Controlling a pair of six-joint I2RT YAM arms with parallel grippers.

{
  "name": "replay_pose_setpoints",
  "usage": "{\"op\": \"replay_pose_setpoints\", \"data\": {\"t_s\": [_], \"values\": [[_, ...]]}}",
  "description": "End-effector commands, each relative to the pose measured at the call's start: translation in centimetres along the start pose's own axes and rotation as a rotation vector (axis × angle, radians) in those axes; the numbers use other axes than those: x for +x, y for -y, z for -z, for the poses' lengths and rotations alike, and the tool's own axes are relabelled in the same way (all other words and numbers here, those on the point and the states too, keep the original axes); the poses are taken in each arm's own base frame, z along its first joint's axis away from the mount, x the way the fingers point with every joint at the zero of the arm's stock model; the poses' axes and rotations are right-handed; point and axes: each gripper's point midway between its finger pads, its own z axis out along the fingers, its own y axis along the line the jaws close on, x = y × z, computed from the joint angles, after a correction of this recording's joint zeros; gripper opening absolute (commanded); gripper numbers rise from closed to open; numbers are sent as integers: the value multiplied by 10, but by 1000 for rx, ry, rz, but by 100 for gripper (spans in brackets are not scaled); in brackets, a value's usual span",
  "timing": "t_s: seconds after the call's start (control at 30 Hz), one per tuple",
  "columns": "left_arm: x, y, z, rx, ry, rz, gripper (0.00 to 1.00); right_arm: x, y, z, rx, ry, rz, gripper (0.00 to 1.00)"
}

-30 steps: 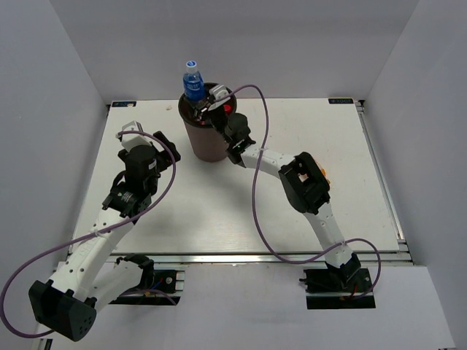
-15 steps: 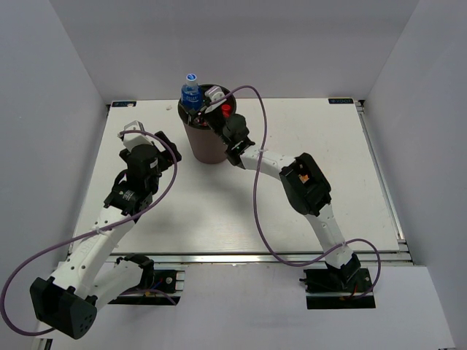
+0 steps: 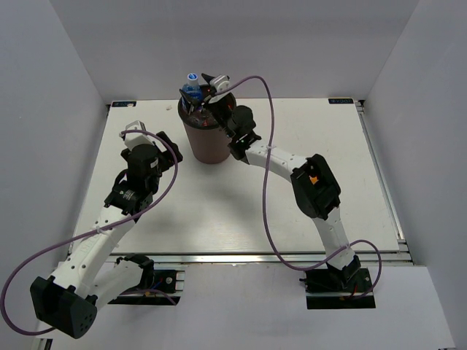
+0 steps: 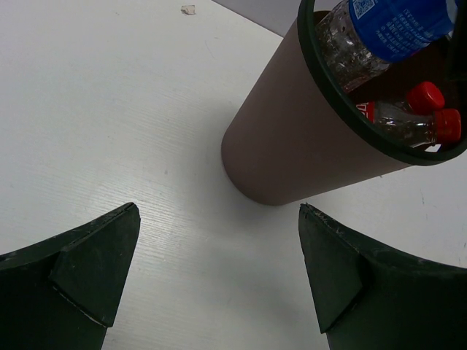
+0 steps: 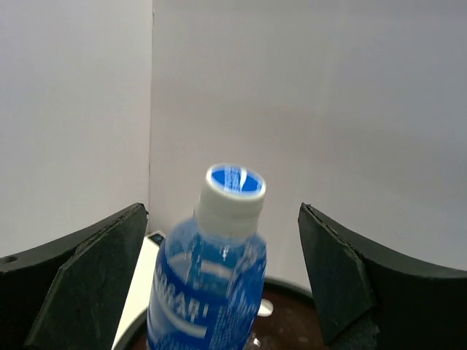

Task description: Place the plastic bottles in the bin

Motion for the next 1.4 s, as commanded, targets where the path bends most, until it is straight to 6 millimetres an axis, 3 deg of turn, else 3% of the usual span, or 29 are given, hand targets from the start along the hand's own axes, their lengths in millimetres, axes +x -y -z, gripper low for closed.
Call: {"op": "replay_pose_setpoints", "data": {"t_s": [0.0, 0.27, 0.37, 0.4, 0.5, 0.53, 0.6, 0.67, 0.77, 0.83, 0.9, 1.03, 1.13, 1.17, 1.2, 1.27, 1.37], "values": [[-6, 5, 2, 20, 9, 7, 98, -58, 12, -18, 30, 108, 19, 89], [-7, 3, 3, 15, 16, 7, 98, -42, 4, -40, -7, 84, 23, 86], [-8, 4, 4, 16, 18, 8, 98, -34, 5, -38, 3, 73, 14, 62], [-8, 3, 4, 14, 19, 10, 98, -32, 7, -37, 11, 66, 14, 49], [-7, 3, 3, 15, 17, 8, 98, -22, 9, -31, 30, 34, 20, 35], [-6, 3, 3, 15, 14, 6, 98, -9, 10, -25, 34, 2, 22, 32], [-6, 3, 2, 13, 12, 6, 98, -6, 8, -19, 32, -19, 18, 18], [-5, 2, 2, 10, 10, 5, 98, 15, 5, -6, 23, -83, 9, 4], [-5, 2, 2, 12, 11, 6, 98, 35, 1, 7, 11, -145, 11, 1], [-4, 3, 2, 16, 9, 6, 98, 40, 2, 13, 12, -167, 6, 3], [-4, 3, 1, 12, 8, 6, 98, 43, -2, 24, -2, -171, 4, 14], [-2, 4, 0, 16, 0, 4, 98, 45, -4, 19, -20, -212, 18, 21], [-2, 4, 1, 16, -3, 5, 98, 39, -3, 17, -25, -200, 26, 43], [-1, 4, 1, 16, -3, 5, 98, 37, -2, 17, -24, -199, 26, 61], [-2, 4, 1, 16, 0, 7, 98, 29, -2, 12, -21, -184, 26, 69], [-3, 5, 1, 21, -1, 9, 98, 27, 4, 7, -8, -217, 43, 82], [-3, 9, 1, 39, -6, 15, 98, -7, 10, -8, 0, -170, 50, 89]]}}
